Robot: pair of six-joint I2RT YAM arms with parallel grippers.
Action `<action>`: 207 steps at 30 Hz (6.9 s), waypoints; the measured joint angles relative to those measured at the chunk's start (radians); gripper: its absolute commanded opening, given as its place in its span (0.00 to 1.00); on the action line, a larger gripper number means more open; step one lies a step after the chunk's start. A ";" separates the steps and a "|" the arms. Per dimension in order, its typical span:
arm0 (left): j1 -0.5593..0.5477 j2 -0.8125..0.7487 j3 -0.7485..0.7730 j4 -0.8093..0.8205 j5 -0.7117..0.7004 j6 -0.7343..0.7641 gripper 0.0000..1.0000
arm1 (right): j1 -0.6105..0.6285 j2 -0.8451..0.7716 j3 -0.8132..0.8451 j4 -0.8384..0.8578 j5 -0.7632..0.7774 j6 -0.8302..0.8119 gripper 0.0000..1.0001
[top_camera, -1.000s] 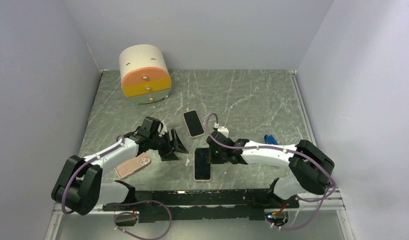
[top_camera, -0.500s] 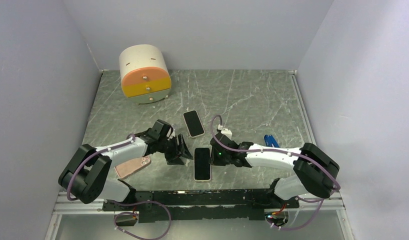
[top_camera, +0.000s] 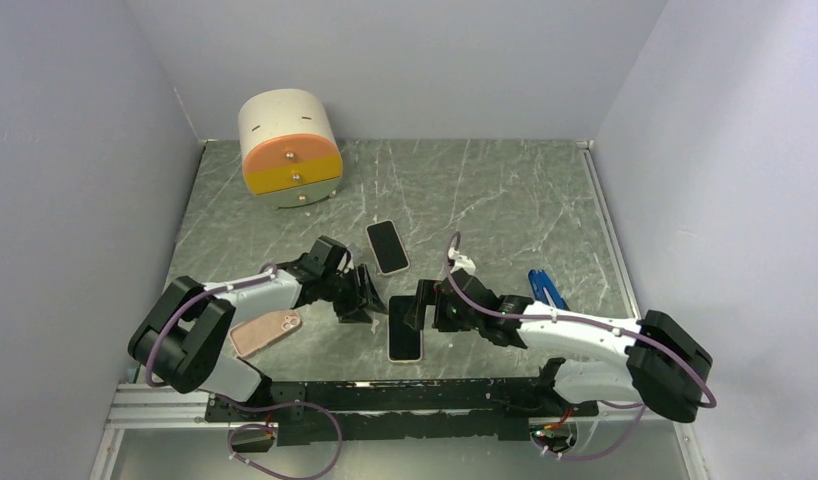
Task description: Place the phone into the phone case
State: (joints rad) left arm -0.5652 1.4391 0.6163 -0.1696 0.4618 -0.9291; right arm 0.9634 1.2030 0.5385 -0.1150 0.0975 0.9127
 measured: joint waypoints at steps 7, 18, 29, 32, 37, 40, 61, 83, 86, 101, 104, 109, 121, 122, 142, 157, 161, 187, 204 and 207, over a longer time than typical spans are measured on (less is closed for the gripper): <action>0.000 0.019 0.002 0.065 0.001 0.007 0.58 | -0.005 -0.077 -0.070 0.071 -0.003 -0.013 0.99; -0.008 0.094 0.019 0.090 0.022 0.011 0.54 | -0.014 0.035 -0.084 0.183 -0.066 -0.012 0.98; -0.052 0.143 0.046 0.122 0.040 0.006 0.50 | -0.014 0.084 -0.096 0.266 -0.116 0.005 0.98; -0.055 0.143 0.046 0.120 0.039 0.006 0.48 | -0.014 0.095 -0.103 0.294 -0.131 0.015 0.98; -0.055 0.143 0.046 0.104 0.039 0.007 0.45 | -0.014 0.113 -0.107 0.329 -0.151 0.023 0.98; -0.057 0.132 0.046 0.074 0.032 0.011 0.43 | -0.014 0.125 -0.106 0.350 -0.160 0.026 0.98; -0.053 0.095 -0.049 0.140 0.089 0.018 0.29 | -0.056 0.162 -0.134 0.481 -0.264 0.105 0.96; -0.053 0.095 -0.084 0.186 0.163 0.004 0.33 | -0.116 0.157 -0.198 0.713 -0.346 0.159 0.81; -0.053 0.093 -0.087 0.188 0.166 0.004 0.32 | -0.118 0.188 -0.201 0.740 -0.363 0.161 0.74; -0.060 0.074 -0.093 0.181 0.176 0.011 0.34 | -0.109 0.265 -0.206 0.808 -0.463 0.172 0.50; -0.061 0.067 -0.095 0.181 0.169 0.011 0.34 | -0.106 0.263 -0.206 0.788 -0.463 0.167 0.46; -0.063 0.066 -0.096 0.185 0.168 0.011 0.34 | -0.104 0.263 -0.205 0.759 -0.465 0.168 0.41; -0.063 -0.014 -0.134 0.193 0.157 0.003 0.45 | -0.105 0.267 -0.164 0.636 -0.460 0.103 0.00; -0.062 -0.045 -0.139 0.186 0.154 -0.001 0.49 | -0.106 0.263 -0.156 0.620 -0.459 0.093 0.00; 0.107 -0.548 0.288 -0.219 0.128 0.034 0.89 | -0.111 -0.237 -0.140 0.690 -0.440 -0.150 0.00; 0.108 -0.577 0.111 0.240 0.324 -0.263 0.78 | -0.111 -0.273 -0.192 0.968 -0.534 -0.073 0.00; 0.108 -0.563 0.085 0.337 0.356 -0.341 0.73 | -0.111 -0.259 -0.192 1.000 -0.551 -0.056 0.00; 0.117 -0.550 0.060 0.478 0.383 -0.328 0.04 | -0.103 -0.154 -0.203 1.166 -0.607 0.069 0.07; 0.113 -0.529 0.068 0.391 0.408 -0.310 0.28 | -0.104 -0.164 -0.203 1.097 -0.616 -0.016 0.00; 0.113 -0.512 0.068 0.419 0.416 -0.309 0.04 | -0.104 -0.163 -0.203 1.091 -0.621 -0.005 0.06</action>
State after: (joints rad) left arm -0.4522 0.9272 0.6842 0.2493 0.8776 -1.2381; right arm 0.8593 1.0405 0.3355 0.9764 -0.5240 0.9073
